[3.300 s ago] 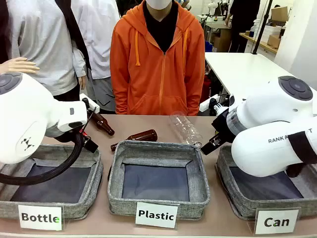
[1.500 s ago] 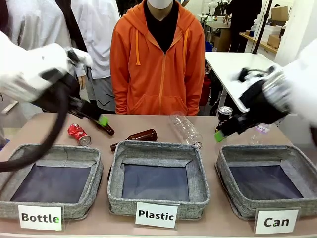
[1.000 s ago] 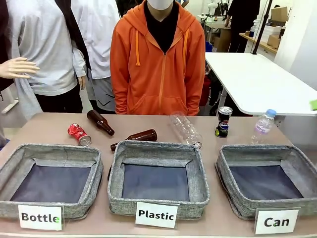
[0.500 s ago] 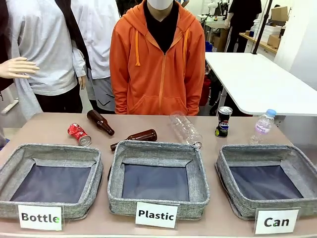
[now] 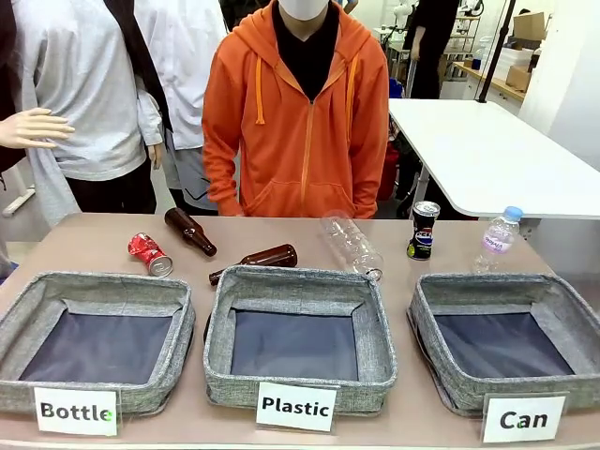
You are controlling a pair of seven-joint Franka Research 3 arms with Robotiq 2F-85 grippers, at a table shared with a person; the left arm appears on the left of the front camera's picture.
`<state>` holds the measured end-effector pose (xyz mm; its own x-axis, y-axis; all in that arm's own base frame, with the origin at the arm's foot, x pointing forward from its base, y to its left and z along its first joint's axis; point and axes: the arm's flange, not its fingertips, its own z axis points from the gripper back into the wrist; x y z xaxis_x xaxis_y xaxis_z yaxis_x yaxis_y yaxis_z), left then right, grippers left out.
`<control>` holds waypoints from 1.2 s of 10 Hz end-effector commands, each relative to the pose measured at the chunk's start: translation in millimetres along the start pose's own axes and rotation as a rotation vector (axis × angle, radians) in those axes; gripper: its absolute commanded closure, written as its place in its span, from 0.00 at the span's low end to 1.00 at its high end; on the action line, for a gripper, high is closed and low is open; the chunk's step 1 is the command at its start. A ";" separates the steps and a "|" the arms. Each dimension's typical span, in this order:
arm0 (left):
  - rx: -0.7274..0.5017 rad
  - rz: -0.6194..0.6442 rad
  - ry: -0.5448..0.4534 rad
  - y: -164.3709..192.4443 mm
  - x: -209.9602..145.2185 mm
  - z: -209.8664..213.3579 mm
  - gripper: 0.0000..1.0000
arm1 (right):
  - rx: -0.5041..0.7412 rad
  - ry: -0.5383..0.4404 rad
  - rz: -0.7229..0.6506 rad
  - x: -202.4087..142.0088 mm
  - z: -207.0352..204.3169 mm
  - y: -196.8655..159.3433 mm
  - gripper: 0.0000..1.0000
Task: Sort the can waste into the basket.
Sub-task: Pick up the can waste from the table and place it in the right Fabric basket.
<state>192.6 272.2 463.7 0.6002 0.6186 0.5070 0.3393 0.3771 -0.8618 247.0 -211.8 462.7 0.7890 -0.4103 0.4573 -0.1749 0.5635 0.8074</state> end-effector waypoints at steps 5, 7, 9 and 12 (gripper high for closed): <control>-0.002 -0.020 -0.009 0.8 -0.8 5.5 0.00 | -0.429 0.055 0.537 -0.3 -63.0 90.5 0.00; -0.002 -0.020 -0.009 0.8 -0.8 5.5 0.00 | -0.558 0.109 0.797 -4.0 -127.4 146.2 0.00; -0.002 -0.020 -0.009 0.8 -0.8 5.5 0.00 | -0.576 0.276 0.978 -13.4 -191.2 177.2 0.00; -0.002 -0.020 -0.009 0.8 -0.8 5.5 0.00 | -0.660 0.430 0.992 -33.1 -256.3 188.5 0.00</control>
<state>187.4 274.9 460.5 0.6049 0.6186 0.5015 0.3247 0.3835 -0.8646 339.6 103.7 510.8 0.5900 0.6169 0.5209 -0.6220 0.7586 -0.1939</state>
